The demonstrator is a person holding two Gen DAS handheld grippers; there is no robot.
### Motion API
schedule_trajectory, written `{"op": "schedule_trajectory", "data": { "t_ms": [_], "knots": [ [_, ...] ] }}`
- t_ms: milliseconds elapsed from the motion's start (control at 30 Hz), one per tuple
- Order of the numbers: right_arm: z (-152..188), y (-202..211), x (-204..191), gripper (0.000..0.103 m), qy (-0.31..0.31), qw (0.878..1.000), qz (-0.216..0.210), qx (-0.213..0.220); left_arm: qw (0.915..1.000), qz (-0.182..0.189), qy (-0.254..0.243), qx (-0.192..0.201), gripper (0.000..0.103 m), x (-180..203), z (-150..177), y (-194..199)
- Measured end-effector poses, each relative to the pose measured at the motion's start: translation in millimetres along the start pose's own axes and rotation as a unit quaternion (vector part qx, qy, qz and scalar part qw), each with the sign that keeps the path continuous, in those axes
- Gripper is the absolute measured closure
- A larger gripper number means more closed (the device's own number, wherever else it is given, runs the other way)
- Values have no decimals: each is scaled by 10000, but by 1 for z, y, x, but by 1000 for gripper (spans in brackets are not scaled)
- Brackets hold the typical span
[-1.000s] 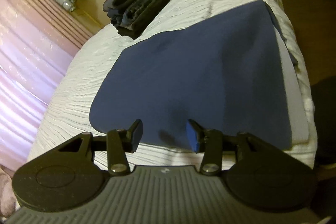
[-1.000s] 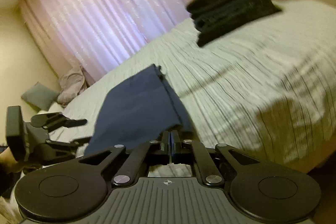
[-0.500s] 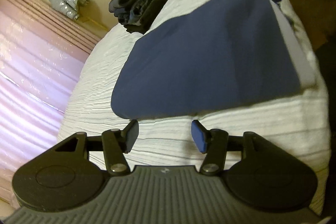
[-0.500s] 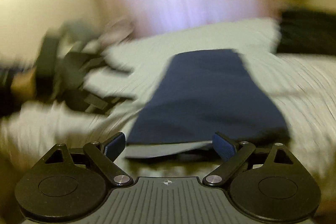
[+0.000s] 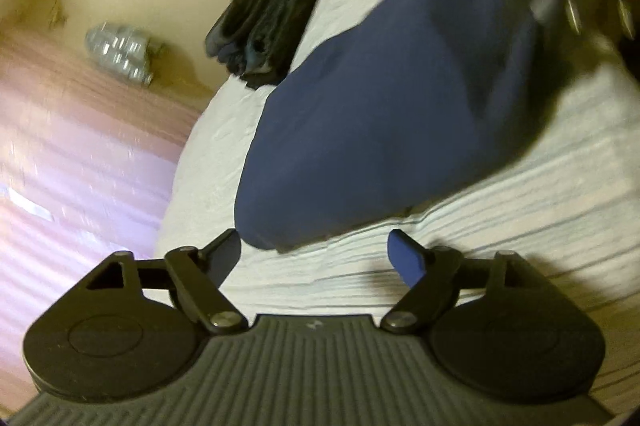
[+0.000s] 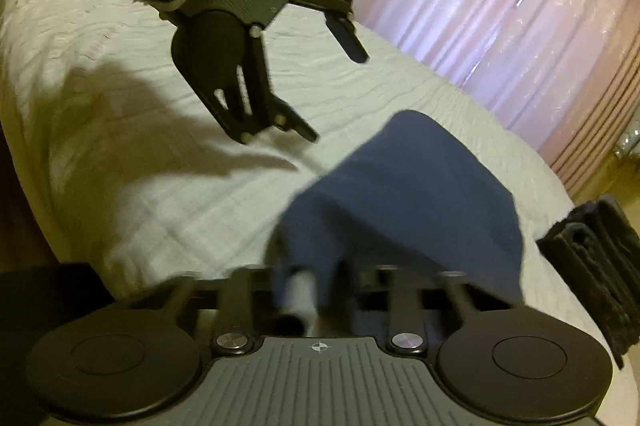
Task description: Fold clothes
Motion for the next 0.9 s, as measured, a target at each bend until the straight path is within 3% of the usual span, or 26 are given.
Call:
{"op": "schedule_trajectory", "data": {
  "t_ms": [133, 333, 500, 600, 733, 800, 833, 867, 900],
  "knots": [
    [6, 17, 17, 99, -422, 9989, -164, 93, 9955, 35, -942, 31, 21, 9, 6, -24],
    [8, 48, 26, 103, -909, 9953, -290, 164, 9890, 108, -1458, 212, 22, 8, 10, -55],
    [17, 60, 36, 103, -1514, 9873, -415, 235, 9871, 194, -1572, 246, 21, 8, 8, -65],
    [31, 70, 40, 102, -1662, 9857, -177, 199, 9879, 162, -1529, 223, 22, 12, 8, -60],
    [57, 82, 61, 102, -2588, 9658, 6, 132, 9899, 209, -1388, 172, 22, 8, 7, -51],
    [71, 90, 81, 83, -3371, 9412, 58, 192, 9940, 224, -1065, 119, 22, 0, 5, -43],
    [78, 95, 92, 40, -3793, 9248, 141, 269, 9959, 226, -872, 90, 22, -5, 4, -38],
    [85, 99, 100, 21, -4129, 9096, 195, 414, 9974, 229, -680, 61, 22, -10, 3, -34],
    [91, 104, 108, 21, -4424, 8947, 228, 577, 9990, 232, -369, 36, 22, -16, 2, -29]
  ]
}}
Point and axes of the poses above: each gripper's, at about its wrist camera, not at the fingertips, and y roughly against the way its jaws point, x to its right, z to its underside, the point moved 1 cm from there along -y, roughly the way its jaws point, and after that the axes turned 7 degrees about x, right-handed, at the moved point
